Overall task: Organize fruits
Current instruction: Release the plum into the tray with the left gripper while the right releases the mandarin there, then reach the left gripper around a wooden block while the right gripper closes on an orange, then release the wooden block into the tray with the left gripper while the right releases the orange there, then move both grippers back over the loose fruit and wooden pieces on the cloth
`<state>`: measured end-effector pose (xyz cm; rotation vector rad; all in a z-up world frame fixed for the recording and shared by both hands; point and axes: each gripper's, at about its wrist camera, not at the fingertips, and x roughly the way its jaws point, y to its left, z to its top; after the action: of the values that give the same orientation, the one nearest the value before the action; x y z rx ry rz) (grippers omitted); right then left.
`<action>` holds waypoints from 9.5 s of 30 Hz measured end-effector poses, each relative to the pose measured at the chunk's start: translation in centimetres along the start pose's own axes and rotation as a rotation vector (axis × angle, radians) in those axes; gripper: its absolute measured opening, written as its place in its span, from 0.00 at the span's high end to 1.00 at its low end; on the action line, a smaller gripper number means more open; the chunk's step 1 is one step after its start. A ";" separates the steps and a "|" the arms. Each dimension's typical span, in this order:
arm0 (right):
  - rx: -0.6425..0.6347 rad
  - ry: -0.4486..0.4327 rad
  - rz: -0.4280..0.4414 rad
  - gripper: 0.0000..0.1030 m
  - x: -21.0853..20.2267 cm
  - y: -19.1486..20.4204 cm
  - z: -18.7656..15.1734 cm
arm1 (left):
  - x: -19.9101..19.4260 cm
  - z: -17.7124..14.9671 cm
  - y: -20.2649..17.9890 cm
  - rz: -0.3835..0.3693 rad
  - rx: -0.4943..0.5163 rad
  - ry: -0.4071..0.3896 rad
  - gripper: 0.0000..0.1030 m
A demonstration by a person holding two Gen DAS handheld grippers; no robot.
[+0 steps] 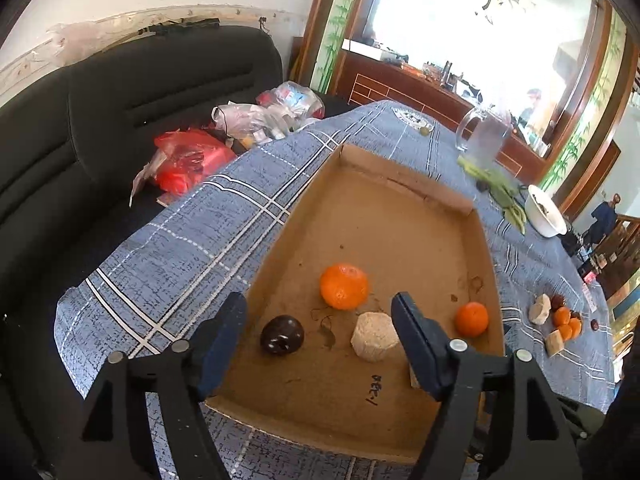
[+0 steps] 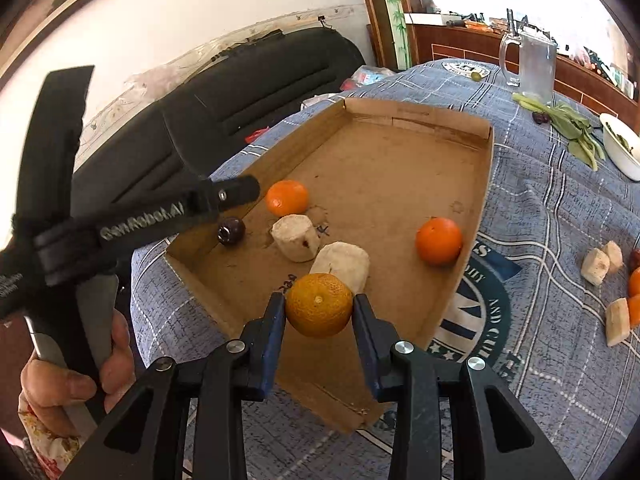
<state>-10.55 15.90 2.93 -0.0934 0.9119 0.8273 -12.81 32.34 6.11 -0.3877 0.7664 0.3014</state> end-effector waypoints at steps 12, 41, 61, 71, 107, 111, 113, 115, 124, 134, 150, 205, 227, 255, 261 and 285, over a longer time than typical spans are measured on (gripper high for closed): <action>0.019 -0.042 -0.009 0.59 -1.9 -0.3 -0.6 | -2.4 -0.5 -2.6 0.085 0.084 -0.092 0.11; 0.328 -0.160 -0.118 0.53 -9.2 -13.8 -5.8 | -3.9 -4.3 -15.8 0.096 0.446 -0.100 0.11; 0.430 -0.220 -0.274 0.53 -14.3 -20.6 -6.8 | -2.4 -5.4 -17.8 -0.165 0.444 0.026 0.11; 0.548 -0.184 -0.330 0.53 -13.9 -25.8 -7.4 | -1.1 -6.8 -19.6 -0.242 0.476 0.117 0.11; 0.543 -0.171 -0.340 0.63 -10.0 -30.0 -5.1 | 9.1 -9.1 -30.7 -0.421 0.622 0.212 0.51; 0.547 -0.174 -0.339 0.63 -10.1 -29.9 -5.3 | 9.0 -9.6 -31.3 -0.420 0.656 0.201 0.42; 0.548 -0.175 -0.338 0.63 -10.1 -29.8 -5.4 | 9.1 -9.5 -31.3 -0.420 0.655 0.202 0.43; 0.547 -0.177 -0.339 0.63 -10.2 -29.7 -5.5 | 9.0 -9.4 -31.2 -0.400 0.655 0.194 0.55; 0.538 -0.207 -0.353 0.63 -10.6 -29.3 -5.7 | 7.9 -9.3 -30.4 -0.399 0.642 0.149 0.65; 0.505 -0.247 -0.409 0.64 -11.8 -27.9 -5.7 | 2.6 -6.2 -24.8 -0.449 0.471 0.090 0.64; 0.257 -0.232 -0.193 0.63 -9.6 -14.1 0.9 | 0.0 -1.2 -5.6 0.008 0.229 0.020 0.64; 0.117 -0.133 -0.074 0.55 -2.8 -5.8 3.7 | -3.8 -2.4 -7.3 0.015 0.281 -0.049 0.24; 0.374 -0.229 -0.281 0.55 -11.6 -21.1 -4.0 | -3.2 -5.8 -20.8 -0.101 0.531 -0.011 0.22; 0.570 -0.270 -0.343 0.54 -12.4 -27.6 -7.0 | 4.4 -10.6 -27.8 -0.184 0.600 0.174 0.22; 0.570 -0.261 -0.347 0.53 -12.1 -27.6 -7.0 | 5.0 -10.5 -27.6 -0.182 0.591 0.189 0.22; 0.536 -0.227 -0.323 0.53 -11.1 -27.2 -6.3 | 3.0 -4.7 -24.5 -0.187 0.475 0.112 0.22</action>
<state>-0.26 -12.16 0.03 0.3085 0.8472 0.2689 -3.84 8.84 6.50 -0.0252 0.8765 -0.0822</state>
